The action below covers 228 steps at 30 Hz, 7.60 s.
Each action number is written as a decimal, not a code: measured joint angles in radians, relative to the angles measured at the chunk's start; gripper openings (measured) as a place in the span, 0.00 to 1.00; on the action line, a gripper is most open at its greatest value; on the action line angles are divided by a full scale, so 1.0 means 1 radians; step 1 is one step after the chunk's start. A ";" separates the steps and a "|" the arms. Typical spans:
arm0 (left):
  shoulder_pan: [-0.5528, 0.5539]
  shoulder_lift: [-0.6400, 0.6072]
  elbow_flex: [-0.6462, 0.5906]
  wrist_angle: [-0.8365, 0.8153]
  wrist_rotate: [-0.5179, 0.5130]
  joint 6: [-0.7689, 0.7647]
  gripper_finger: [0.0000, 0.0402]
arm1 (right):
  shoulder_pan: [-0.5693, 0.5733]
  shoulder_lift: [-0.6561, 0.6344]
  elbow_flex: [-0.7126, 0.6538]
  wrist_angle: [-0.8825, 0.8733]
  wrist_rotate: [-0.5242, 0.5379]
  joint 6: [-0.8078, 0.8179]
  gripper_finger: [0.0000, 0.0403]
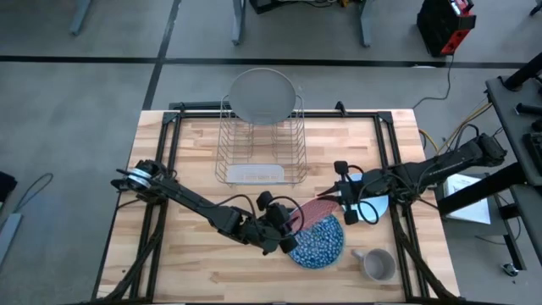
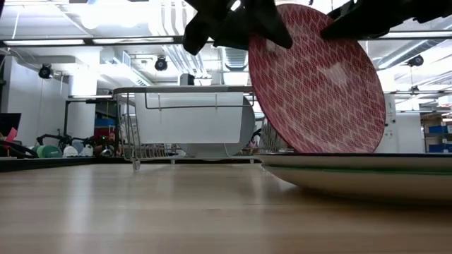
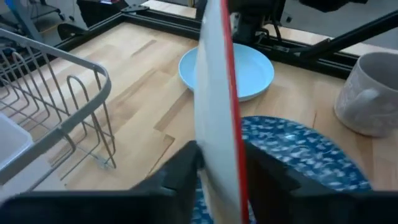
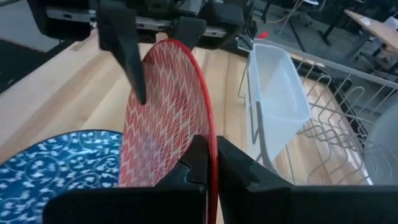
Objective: Sort dishes
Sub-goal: Put the red plate into the dish rack
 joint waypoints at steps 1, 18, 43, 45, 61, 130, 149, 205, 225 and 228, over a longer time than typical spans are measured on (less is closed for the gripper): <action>0.000 0.000 0.000 -0.001 -0.001 0.003 0.17 | 0.000 0.002 0.000 0.002 -0.001 0.000 0.01; -0.040 0.001 0.057 -0.019 -0.195 0.163 0.01 | 0.000 -0.088 0.020 -0.145 -0.024 0.164 0.21; -0.065 -0.016 0.182 0.048 -0.183 0.393 0.31 | -0.006 -0.143 0.028 -0.191 -0.152 0.118 0.06; -0.072 -0.029 0.182 0.037 -0.186 0.410 0.36 | -0.010 -0.159 0.028 -0.207 -0.158 0.120 0.06; -0.167 -0.125 0.182 -0.300 -0.478 0.356 0.47 | -0.013 -0.226 0.026 -0.096 -0.819 0.155 0.06; 0.667 -0.541 0.389 -0.748 -0.037 0.765 0.38 | -0.882 0.592 0.899 -0.428 -0.319 -0.057 0.05; 1.129 -0.361 0.609 -0.607 0.961 1.102 0.38 | -0.897 0.723 0.896 -0.269 -0.391 -0.218 0.05; 1.282 -0.067 0.759 -1.157 1.916 1.568 0.06 | -0.943 0.898 0.896 -0.093 -0.532 -0.140 0.05; 1.284 -0.550 0.322 -0.710 1.387 1.084 0.00 | -0.941 0.894 0.897 -0.096 -0.532 -0.157 0.05; 1.275 -0.656 0.126 -0.494 1.377 1.000 0.00 | -0.941 0.894 0.896 -0.096 -0.533 -0.157 0.05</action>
